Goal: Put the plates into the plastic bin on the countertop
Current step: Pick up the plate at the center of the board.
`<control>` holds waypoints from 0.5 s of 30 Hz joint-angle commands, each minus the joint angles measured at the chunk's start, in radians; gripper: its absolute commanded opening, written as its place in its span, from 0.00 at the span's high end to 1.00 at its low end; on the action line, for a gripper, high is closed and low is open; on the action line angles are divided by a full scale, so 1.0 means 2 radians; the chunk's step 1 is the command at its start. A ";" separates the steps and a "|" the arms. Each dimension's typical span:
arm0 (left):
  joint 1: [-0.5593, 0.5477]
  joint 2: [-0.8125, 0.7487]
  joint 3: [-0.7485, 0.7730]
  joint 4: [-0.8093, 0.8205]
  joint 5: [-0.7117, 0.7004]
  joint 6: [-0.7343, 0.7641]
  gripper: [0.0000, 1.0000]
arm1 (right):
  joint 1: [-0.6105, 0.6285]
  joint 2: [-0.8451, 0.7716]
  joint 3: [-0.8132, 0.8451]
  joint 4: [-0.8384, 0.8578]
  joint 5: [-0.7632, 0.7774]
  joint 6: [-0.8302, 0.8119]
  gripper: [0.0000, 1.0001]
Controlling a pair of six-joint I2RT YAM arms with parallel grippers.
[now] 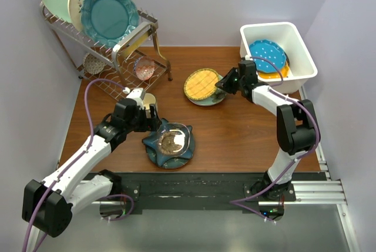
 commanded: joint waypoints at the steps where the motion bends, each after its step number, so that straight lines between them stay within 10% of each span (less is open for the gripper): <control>1: 0.003 -0.008 -0.005 0.020 0.006 -0.004 0.08 | -0.004 -0.040 0.009 0.011 -0.016 0.000 1.00; 15: 0.003 -0.009 -0.007 0.022 0.007 -0.004 0.08 | -0.015 -0.064 0.031 -0.005 -0.022 0.000 1.00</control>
